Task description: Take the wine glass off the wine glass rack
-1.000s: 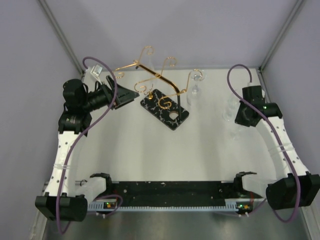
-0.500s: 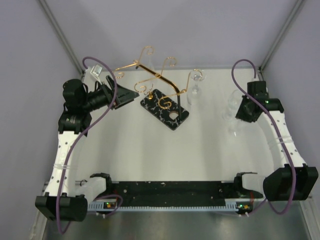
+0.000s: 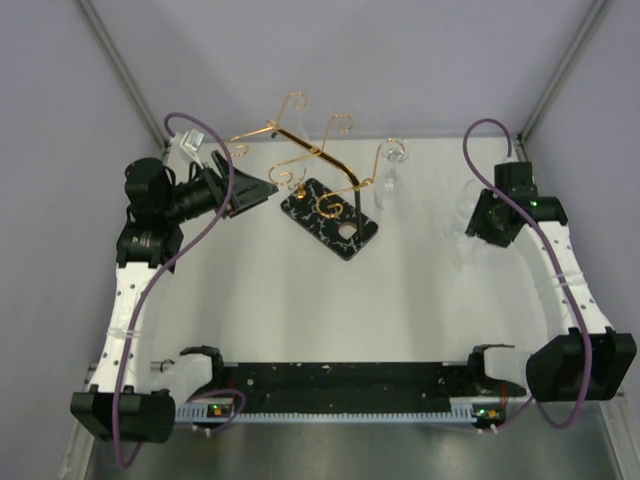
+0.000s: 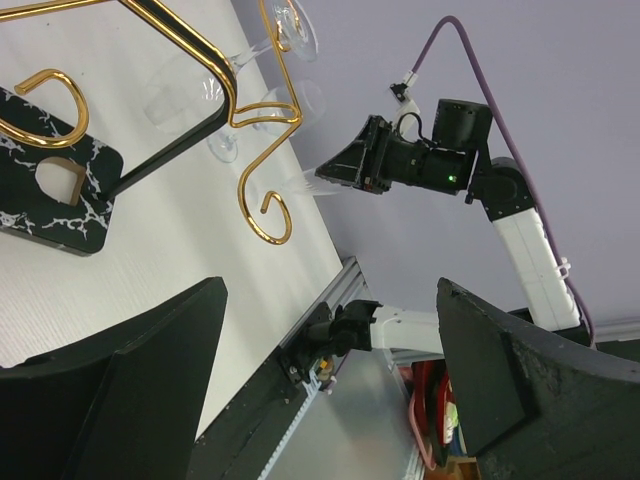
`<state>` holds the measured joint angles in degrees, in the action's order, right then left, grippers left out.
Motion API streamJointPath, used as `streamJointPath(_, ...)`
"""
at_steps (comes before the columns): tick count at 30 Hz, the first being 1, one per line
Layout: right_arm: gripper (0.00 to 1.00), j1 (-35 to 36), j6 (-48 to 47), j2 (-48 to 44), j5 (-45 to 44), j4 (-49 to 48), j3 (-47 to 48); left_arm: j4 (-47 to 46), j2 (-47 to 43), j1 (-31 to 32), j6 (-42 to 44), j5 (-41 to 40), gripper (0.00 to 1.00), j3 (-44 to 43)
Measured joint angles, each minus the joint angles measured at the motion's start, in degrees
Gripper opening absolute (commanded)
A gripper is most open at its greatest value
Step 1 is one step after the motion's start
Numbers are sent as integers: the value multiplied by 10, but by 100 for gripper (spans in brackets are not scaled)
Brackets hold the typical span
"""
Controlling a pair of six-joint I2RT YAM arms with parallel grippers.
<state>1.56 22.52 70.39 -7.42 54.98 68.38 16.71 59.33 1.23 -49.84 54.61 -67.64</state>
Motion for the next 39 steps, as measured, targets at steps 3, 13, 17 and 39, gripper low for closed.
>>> streamJointPath(3, 44, -1, 0, 0, 0, 4, 2, 0, 0, 0, -1, 0, 91, 0)
streamJointPath(13, 44, -2, -1, 7, 3, 14, 47, -5, 0, 0, -8, 0, 90, 0)
streamJointPath(17, 44, -2, -3, 13, 4, 19, 67, -7, 0, 0, -9, 0, 90, 0)
streamJointPath(39, 45, 151, 7, 79, -7, 124, 444, 1, -36, 35, -30, -24, 88, 0)
